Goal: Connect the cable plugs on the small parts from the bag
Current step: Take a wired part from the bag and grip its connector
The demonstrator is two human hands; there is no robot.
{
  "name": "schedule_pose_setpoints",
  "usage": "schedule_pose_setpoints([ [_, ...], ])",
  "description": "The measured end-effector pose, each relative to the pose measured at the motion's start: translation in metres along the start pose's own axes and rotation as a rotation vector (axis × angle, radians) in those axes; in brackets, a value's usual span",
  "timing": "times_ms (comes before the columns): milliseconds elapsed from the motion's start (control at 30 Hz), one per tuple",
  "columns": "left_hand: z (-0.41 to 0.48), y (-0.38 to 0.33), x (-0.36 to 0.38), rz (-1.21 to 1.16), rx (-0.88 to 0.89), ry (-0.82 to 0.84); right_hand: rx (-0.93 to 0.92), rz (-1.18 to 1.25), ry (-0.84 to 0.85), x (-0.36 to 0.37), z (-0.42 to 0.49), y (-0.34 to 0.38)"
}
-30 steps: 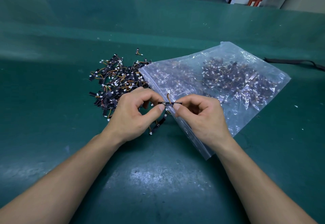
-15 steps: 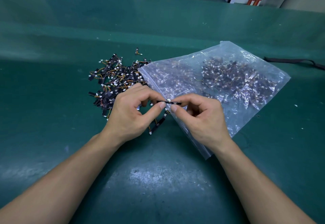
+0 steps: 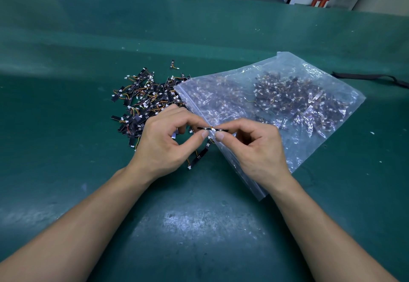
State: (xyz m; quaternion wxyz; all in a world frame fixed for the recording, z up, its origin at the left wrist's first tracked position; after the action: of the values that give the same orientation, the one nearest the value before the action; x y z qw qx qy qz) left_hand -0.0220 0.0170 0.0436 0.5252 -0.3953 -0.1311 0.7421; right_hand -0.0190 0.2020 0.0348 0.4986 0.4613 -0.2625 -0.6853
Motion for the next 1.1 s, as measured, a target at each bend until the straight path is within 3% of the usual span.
schedule_pose_setpoints([
  [1100,0.0005,0.0033,-0.0004,0.029,0.048,0.01,-0.035,-0.044,0.022,0.0003,-0.0003,0.0003],
])
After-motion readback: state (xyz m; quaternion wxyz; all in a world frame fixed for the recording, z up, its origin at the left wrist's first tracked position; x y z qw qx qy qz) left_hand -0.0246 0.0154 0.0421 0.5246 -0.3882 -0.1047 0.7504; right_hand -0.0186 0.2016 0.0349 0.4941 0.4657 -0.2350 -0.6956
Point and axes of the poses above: each hand's wrist, its own z-axis towards the middle knuckle, its own x-axis out of the palm, y = z × x, the point moved 4 cm from there along z, towards the middle knuckle, and after that the axes turned 2 degrees about -z, right-handed, at the moved point
